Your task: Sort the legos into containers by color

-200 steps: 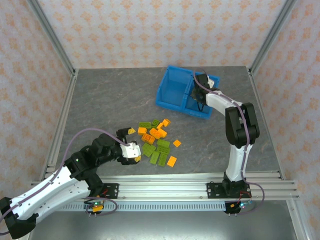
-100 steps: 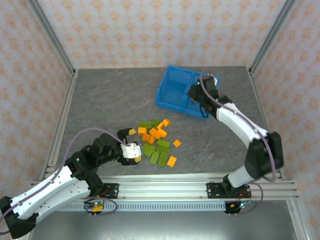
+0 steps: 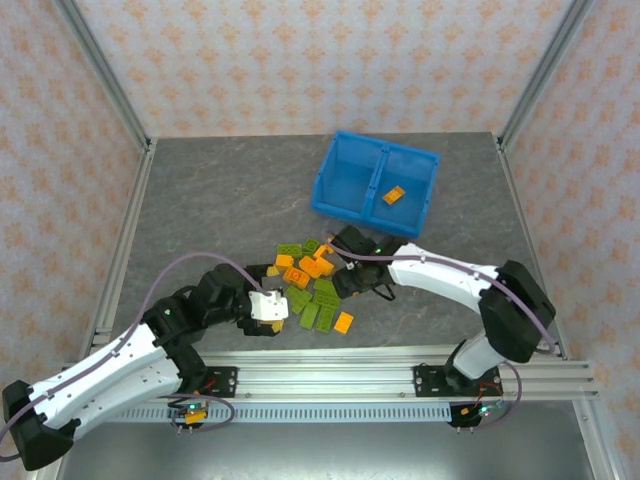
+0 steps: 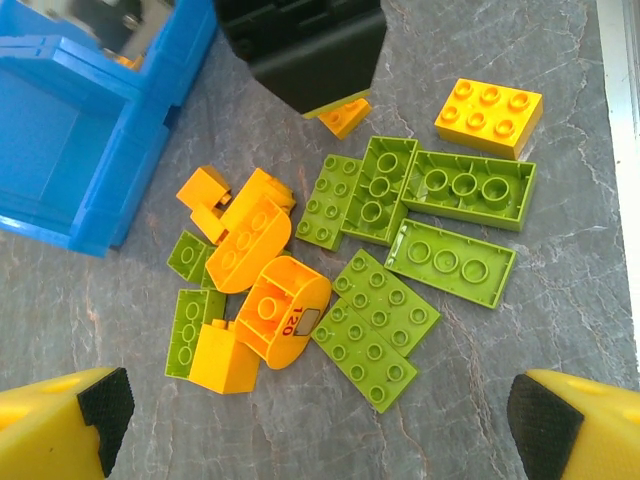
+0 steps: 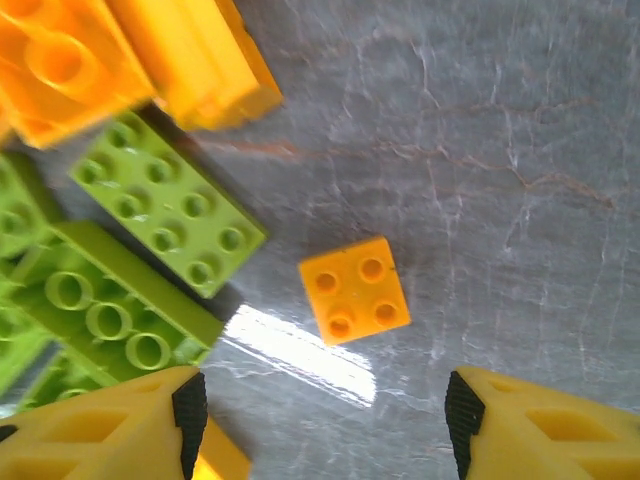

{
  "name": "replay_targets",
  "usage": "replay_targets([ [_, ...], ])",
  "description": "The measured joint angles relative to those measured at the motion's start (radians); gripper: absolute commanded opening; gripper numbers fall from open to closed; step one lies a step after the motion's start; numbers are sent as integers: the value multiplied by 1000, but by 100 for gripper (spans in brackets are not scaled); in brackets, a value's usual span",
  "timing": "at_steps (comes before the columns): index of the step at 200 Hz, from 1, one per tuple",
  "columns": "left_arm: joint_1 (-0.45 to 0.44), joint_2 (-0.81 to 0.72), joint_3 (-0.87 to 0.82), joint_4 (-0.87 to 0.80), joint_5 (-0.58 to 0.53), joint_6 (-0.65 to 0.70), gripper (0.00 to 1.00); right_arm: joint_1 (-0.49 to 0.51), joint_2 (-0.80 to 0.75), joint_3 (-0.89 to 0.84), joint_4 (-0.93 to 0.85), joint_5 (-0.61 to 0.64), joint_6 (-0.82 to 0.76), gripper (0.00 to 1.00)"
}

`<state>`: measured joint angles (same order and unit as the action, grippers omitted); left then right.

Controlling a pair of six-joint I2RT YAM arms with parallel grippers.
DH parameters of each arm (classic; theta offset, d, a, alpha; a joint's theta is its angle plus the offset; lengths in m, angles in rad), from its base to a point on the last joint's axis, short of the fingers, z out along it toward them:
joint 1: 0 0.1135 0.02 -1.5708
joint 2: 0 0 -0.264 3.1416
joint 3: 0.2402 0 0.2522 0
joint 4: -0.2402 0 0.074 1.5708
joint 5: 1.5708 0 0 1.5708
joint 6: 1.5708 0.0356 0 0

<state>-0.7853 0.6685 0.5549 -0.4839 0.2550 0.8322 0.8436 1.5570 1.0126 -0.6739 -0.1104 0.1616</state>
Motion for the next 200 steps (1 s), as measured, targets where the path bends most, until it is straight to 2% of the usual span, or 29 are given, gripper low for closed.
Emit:
replay_targets([
  [44, 0, -10, 0, -1, 0, 0, 99, -2, 137, 18, -33, 33, -63, 62],
  [97, 0, -10, 0, -1, 4, 0, 99, -42, 154, 18, 10, 1, -80, 58],
  [200, 0, -10, 0, -1, 4, 8, 99, -71, 182, 24, 42, -62, -84, 29],
])
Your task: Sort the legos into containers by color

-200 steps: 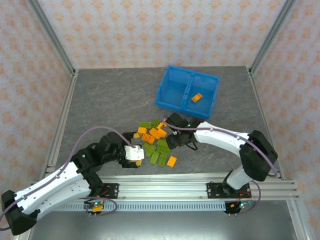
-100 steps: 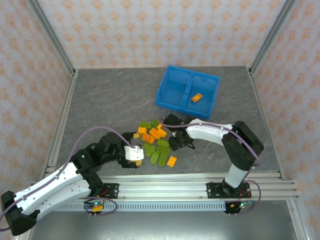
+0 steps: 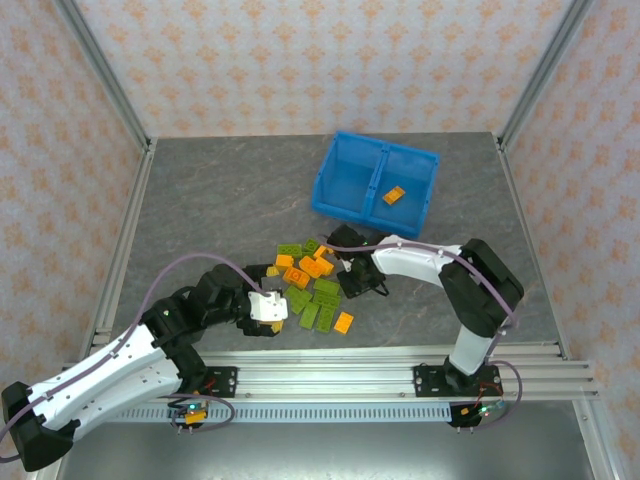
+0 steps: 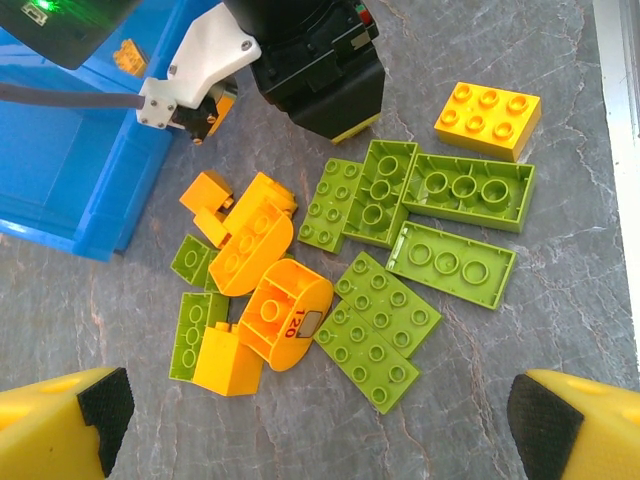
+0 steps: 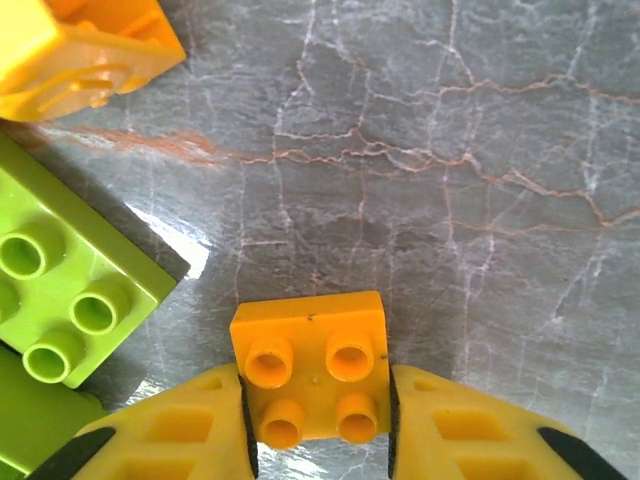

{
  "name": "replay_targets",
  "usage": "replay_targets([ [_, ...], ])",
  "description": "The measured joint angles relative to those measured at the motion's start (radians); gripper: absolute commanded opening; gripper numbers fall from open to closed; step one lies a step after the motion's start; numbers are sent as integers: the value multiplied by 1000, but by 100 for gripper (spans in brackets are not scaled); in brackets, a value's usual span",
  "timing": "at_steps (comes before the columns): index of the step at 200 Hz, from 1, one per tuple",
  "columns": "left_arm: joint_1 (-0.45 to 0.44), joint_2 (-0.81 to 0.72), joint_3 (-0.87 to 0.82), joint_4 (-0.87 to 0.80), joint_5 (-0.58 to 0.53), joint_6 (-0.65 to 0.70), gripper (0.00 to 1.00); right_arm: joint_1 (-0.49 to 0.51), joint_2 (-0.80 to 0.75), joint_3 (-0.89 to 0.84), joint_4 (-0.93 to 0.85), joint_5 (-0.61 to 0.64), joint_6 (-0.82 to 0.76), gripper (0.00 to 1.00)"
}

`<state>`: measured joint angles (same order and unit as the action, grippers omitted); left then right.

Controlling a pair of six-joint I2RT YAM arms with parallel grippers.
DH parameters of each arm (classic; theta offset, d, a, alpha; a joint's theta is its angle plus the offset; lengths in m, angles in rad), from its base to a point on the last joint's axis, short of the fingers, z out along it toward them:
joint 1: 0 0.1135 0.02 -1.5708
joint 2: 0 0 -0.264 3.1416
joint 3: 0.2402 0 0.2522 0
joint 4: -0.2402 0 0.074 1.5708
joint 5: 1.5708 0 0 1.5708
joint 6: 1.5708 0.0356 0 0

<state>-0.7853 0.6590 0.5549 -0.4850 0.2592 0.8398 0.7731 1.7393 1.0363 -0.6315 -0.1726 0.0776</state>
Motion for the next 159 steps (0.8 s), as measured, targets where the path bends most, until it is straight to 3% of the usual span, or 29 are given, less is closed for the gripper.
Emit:
replay_targets([
  [43, 0, -10, 0, 0, -2, 0, 99, -26, -37, -23, 63, -3, 38, 23],
  [104, 0, -49, 0, 23, -37, -21, 99, -126, -311, -39, 193, 76, 135, 23],
  [131, 0, -51, 0, 34, -52, -28, 99, -206, -347, -3, 237, 183, 177, 23],
  [159, 0, -53, 0, 34, -63, -32, 100, -332, -282, 86, 275, 251, 214, 23],
])
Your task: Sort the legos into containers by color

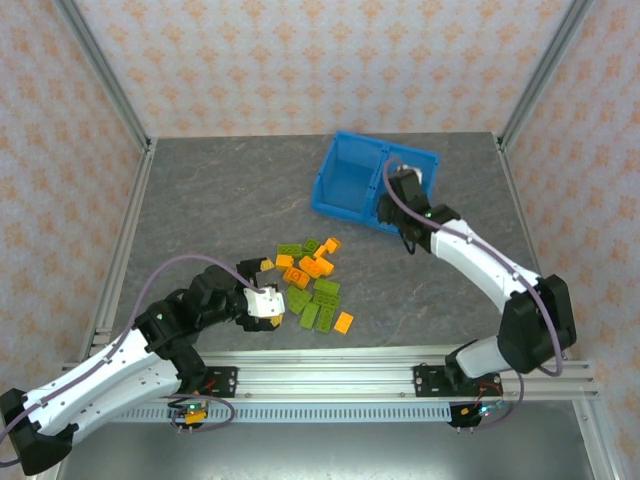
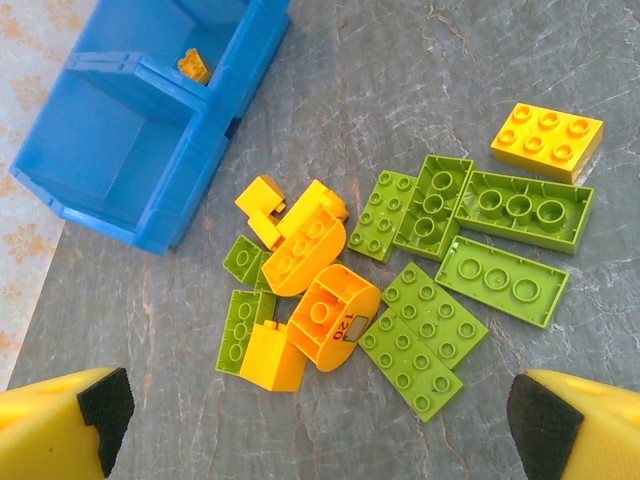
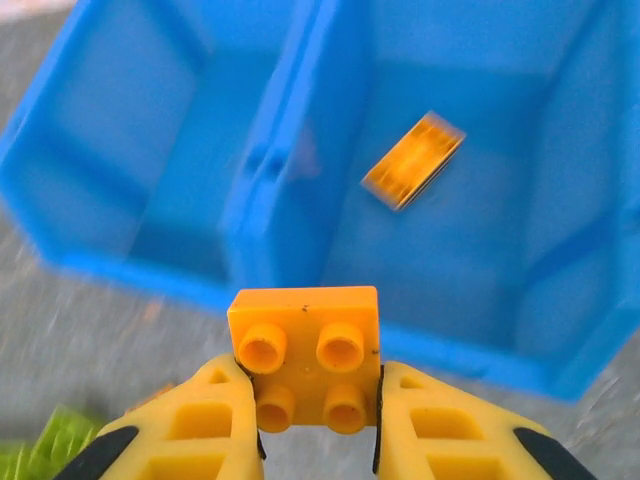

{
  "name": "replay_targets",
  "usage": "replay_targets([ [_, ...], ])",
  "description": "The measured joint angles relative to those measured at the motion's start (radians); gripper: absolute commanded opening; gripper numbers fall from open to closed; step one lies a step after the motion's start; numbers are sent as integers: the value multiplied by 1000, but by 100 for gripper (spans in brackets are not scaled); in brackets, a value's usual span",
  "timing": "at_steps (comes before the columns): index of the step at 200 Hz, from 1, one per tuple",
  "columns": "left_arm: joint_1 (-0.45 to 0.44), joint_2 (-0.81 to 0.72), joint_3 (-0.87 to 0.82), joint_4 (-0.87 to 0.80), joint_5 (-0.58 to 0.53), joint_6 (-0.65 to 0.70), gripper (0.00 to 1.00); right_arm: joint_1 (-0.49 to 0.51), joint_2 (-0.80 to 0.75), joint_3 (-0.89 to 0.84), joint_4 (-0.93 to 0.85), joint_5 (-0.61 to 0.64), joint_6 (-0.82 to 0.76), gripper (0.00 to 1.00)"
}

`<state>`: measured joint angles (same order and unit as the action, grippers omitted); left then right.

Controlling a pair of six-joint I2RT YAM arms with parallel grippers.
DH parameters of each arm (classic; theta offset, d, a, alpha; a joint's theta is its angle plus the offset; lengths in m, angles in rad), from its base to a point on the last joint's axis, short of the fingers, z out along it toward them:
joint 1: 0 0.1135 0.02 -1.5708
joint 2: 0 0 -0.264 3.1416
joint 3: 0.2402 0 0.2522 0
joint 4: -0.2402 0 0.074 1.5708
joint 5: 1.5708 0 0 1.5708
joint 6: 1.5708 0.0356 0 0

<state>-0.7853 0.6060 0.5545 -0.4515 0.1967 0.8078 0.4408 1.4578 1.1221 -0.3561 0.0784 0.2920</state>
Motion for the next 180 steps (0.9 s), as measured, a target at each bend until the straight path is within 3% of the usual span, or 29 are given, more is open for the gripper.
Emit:
replay_targets([
  [56, 0, -11, 0, 16, -33, -33, 99, -150, 350, 242, 37, -19, 65, 28],
  [100, 1, -10, 0, 16, -48, -51, 99, -200, 575, 412, 2, -63, 105, 44],
  [152, 8, 2, 0, 21, -48, -51, 99, -201, 591, 443, -15, -96, 105, 45],
  [180, 29, 18, 0, 23, -49, -51, 99, -201, 516, 393, -8, -125, 105, 45],
])
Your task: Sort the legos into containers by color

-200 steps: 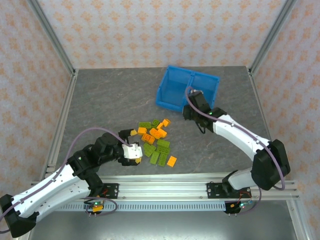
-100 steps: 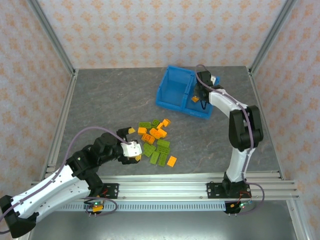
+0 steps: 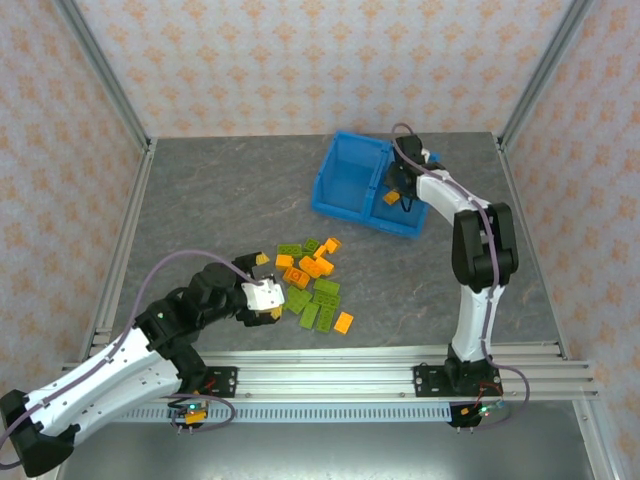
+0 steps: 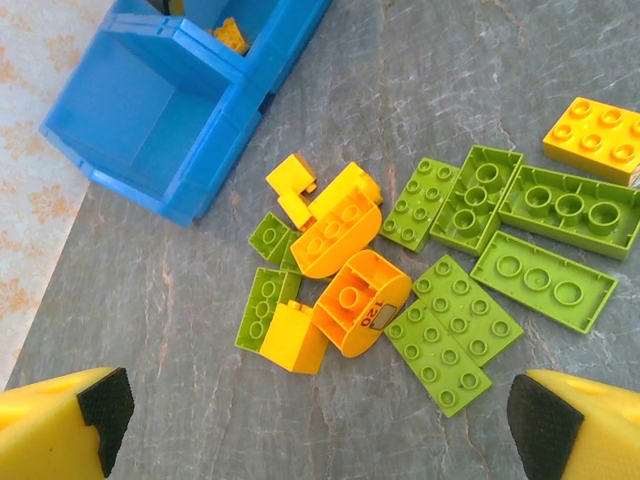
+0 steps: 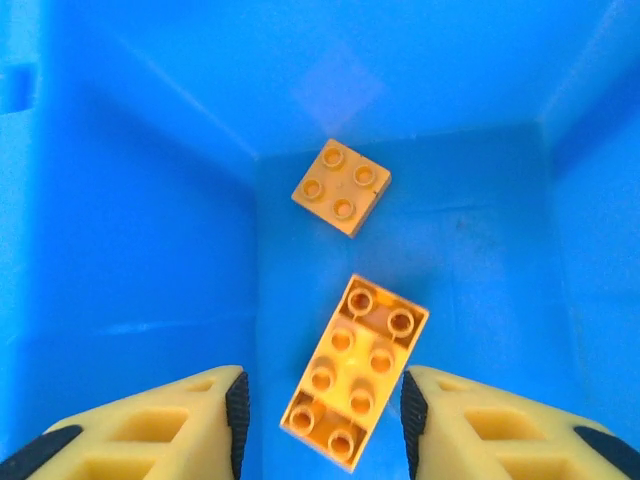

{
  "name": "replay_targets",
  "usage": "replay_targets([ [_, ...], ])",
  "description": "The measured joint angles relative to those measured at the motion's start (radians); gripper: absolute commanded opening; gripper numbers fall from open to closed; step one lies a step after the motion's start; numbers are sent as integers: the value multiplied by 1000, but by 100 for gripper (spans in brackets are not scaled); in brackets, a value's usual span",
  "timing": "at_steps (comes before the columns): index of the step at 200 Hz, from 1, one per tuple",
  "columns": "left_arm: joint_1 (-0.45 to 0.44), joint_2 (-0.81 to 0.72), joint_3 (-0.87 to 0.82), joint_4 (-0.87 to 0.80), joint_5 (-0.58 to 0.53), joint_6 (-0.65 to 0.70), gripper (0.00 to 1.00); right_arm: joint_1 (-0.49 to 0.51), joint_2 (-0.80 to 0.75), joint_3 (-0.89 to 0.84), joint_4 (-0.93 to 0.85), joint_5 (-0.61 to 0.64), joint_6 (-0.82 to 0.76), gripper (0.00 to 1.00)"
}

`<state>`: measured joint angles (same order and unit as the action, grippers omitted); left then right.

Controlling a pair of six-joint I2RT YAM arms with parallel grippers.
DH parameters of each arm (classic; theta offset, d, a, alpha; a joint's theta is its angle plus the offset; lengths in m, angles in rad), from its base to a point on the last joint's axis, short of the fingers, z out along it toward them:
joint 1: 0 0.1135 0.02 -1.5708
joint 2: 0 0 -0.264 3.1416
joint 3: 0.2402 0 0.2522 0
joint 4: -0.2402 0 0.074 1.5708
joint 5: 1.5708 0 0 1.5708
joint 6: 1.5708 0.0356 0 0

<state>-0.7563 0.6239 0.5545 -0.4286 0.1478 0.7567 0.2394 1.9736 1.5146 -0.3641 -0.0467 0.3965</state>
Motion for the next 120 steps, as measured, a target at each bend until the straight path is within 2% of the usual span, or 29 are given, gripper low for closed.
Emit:
replay_targets([
  [38, 35, 34, 0, 26, -5, -30, 100, 22, -324, -250, 57, -111, 12, 46],
  [60, 63, 67, 15, 44, -34, -111, 100, 104, -551, -399, 96, -192, 0, 56],
  [86, 69, 159, 135, 39, -60, -291, 99, 217, -734, -504, 82, -356, -31, 65],
  [120, 69, 290, 300, 52, -131, -648, 100, 265, -776, -547, -36, -553, -92, 79],
])
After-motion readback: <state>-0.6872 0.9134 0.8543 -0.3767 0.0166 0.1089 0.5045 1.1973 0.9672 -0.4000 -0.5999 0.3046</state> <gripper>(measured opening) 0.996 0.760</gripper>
